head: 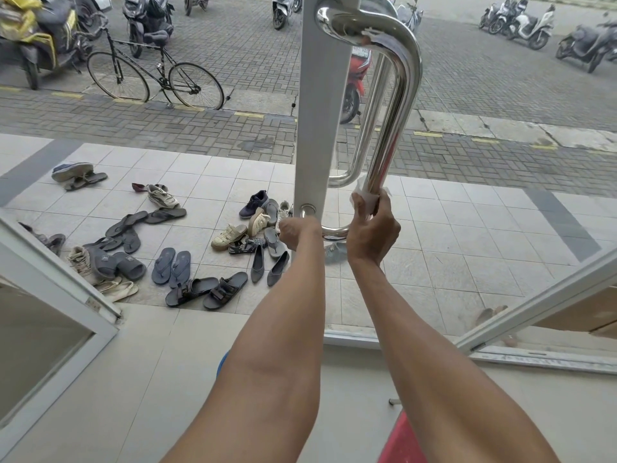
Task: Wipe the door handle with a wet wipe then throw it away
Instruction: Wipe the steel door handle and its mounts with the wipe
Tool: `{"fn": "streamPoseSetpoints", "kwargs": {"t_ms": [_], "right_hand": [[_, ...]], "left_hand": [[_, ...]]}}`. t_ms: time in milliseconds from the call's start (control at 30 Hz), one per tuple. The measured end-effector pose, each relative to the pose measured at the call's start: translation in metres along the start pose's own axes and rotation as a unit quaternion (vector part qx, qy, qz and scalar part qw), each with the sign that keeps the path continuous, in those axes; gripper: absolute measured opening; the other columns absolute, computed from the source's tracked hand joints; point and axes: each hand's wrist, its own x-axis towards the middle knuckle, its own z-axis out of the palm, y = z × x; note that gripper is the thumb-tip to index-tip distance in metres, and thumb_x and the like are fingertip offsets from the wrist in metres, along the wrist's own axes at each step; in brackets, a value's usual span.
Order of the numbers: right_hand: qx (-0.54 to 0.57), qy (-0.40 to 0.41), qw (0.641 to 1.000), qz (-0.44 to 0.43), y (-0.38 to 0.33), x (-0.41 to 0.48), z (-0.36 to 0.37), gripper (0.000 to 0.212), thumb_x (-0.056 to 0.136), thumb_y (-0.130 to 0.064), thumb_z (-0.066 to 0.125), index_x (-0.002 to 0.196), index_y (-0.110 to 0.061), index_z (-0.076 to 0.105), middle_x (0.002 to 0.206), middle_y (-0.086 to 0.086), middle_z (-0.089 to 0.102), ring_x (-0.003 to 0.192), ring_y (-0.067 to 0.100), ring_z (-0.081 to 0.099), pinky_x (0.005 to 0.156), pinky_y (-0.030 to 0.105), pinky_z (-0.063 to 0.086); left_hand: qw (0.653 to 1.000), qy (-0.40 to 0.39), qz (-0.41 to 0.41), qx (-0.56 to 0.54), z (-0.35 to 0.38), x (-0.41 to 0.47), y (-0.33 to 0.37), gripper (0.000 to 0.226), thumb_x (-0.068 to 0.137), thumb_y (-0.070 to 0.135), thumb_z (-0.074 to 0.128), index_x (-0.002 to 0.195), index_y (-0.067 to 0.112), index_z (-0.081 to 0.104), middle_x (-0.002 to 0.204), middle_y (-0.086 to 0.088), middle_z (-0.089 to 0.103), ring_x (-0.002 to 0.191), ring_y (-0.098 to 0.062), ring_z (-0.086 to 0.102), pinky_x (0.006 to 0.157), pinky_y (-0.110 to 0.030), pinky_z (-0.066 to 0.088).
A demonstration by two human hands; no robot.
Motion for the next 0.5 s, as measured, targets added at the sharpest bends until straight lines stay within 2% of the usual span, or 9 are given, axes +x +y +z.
{"fn": "streamPoseSetpoints", "kwargs": {"t_ms": [100, 167, 267, 400, 500], "right_hand": [[-0.01, -0.022, 1.0, 0.002, 0.008, -0.005, -0.002, 0.046, 0.091, -0.043, 0.063, 0.12, -0.008, 0.062, 0.094, 0.01, 0.075, 0.082, 0.032, 0.069, 0.072, 0.033, 0.048], [-0.01, -0.038, 0.999, 0.01, 0.014, -0.01, -0.004, 0.04, 0.09, -0.04, 0.064, 0.116, -0.009, 0.063, 0.085, 0.01, 0.075, 0.074, 0.032, 0.068, 0.067, 0.033, 0.047], [-0.012, -0.053, 0.998, 0.023, 0.016, -0.013, -0.005, 0.036, 0.09, -0.037, 0.066, 0.113, -0.009, 0.065, 0.086, 0.008, 0.075, 0.074, 0.029, 0.068, 0.068, 0.031, 0.048], [-0.008, -0.031, 0.999, 0.043, 0.005, -0.005, -0.005, 0.032, 0.085, -0.036, 0.071, 0.107, -0.014, 0.068, 0.085, 0.004, 0.076, 0.072, 0.024, 0.068, 0.064, 0.021, 0.039], [-0.009, -0.009, 0.999, 0.038, -0.008, 0.004, -0.005, 0.034, 0.082, -0.036, 0.073, 0.108, -0.014, 0.069, 0.088, 0.002, 0.076, 0.076, 0.023, 0.068, 0.068, 0.024, 0.042]], "left_hand": [[1.0, 0.01, 0.007, -0.02, 0.002, -0.002, -0.003, 0.029, 0.086, 0.0, 0.062, 0.114, -0.003, 0.056, 0.119, -0.019, 0.064, 0.105, -0.029, 0.066, 0.066, -0.024, 0.045], [0.999, 0.014, 0.009, -0.027, 0.003, -0.004, -0.004, 0.027, 0.087, 0.001, 0.061, 0.114, -0.003, 0.057, 0.119, -0.019, 0.064, 0.105, -0.029, 0.066, 0.068, -0.025, 0.046], [1.0, 0.011, 0.007, -0.027, 0.002, -0.004, -0.004, 0.029, 0.088, 0.001, 0.061, 0.116, -0.003, 0.057, 0.119, -0.019, 0.064, 0.103, -0.029, 0.067, 0.067, -0.024, 0.047], [1.0, 0.009, 0.002, -0.019, 0.0, -0.004, -0.003, 0.031, 0.087, 0.002, 0.064, 0.117, -0.003, 0.056, 0.12, -0.019, 0.064, 0.104, -0.027, 0.066, 0.065, -0.022, 0.044], [1.0, 0.013, -0.006, 0.004, -0.001, -0.004, -0.001, 0.037, 0.087, 0.007, 0.066, 0.12, -0.003, 0.053, 0.123, -0.02, 0.061, 0.107, -0.027, 0.065, 0.07, -0.024, 0.048]]}}
